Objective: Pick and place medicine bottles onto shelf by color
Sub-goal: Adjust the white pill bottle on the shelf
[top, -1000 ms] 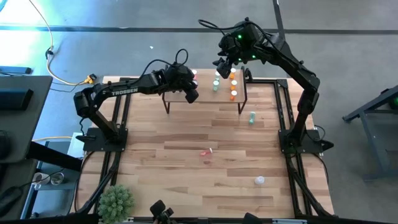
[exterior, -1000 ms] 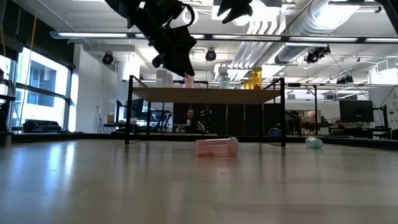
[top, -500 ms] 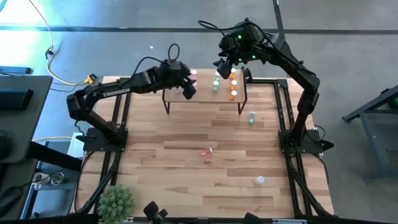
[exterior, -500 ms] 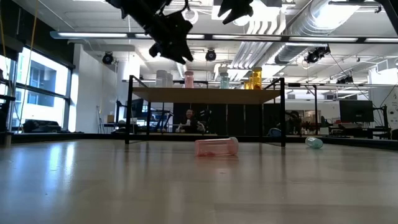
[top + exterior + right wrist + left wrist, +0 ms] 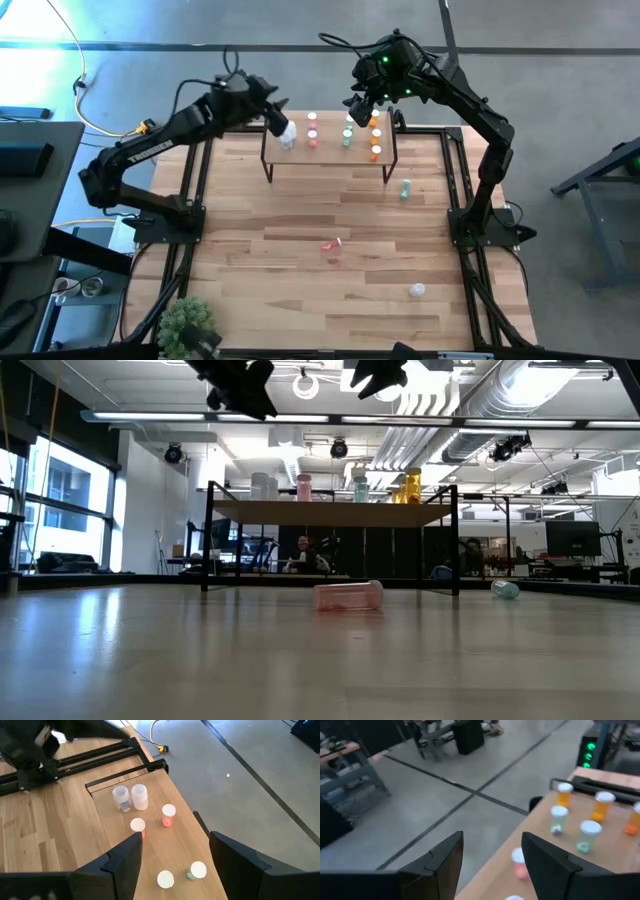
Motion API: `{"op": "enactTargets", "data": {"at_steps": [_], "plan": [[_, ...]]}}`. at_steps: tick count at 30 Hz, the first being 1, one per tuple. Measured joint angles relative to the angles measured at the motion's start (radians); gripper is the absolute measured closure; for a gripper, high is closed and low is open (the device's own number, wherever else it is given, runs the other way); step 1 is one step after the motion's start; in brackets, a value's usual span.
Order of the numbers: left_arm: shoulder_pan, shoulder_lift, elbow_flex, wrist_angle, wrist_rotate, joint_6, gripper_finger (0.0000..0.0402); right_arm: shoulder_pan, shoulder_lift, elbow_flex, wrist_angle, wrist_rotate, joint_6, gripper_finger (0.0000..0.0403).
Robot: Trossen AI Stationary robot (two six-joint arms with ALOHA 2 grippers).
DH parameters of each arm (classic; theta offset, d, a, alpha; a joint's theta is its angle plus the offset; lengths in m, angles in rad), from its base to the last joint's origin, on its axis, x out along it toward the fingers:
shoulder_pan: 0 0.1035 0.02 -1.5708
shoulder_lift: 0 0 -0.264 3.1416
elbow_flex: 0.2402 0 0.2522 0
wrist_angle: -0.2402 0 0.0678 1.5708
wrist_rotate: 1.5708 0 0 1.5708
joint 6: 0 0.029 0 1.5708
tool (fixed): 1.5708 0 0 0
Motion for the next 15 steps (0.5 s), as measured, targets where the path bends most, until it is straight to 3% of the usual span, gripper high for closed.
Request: {"op": "enactTargets", "data": {"at_steps": [7, 15], "plan": [[0.06, 0.008, 0.0, -0.123, 0.138, -0.206, 0.0209, 0.0, 0.0, 0.0, 0.0, 0.0, 0.022, 0.0181], [0.039, 0.109, 0.02, -0.247, 0.168, -0.231, 0.0209, 0.0, 0.0, 0.0, 0.0, 0.0, 0.022, 0.0181]]}}
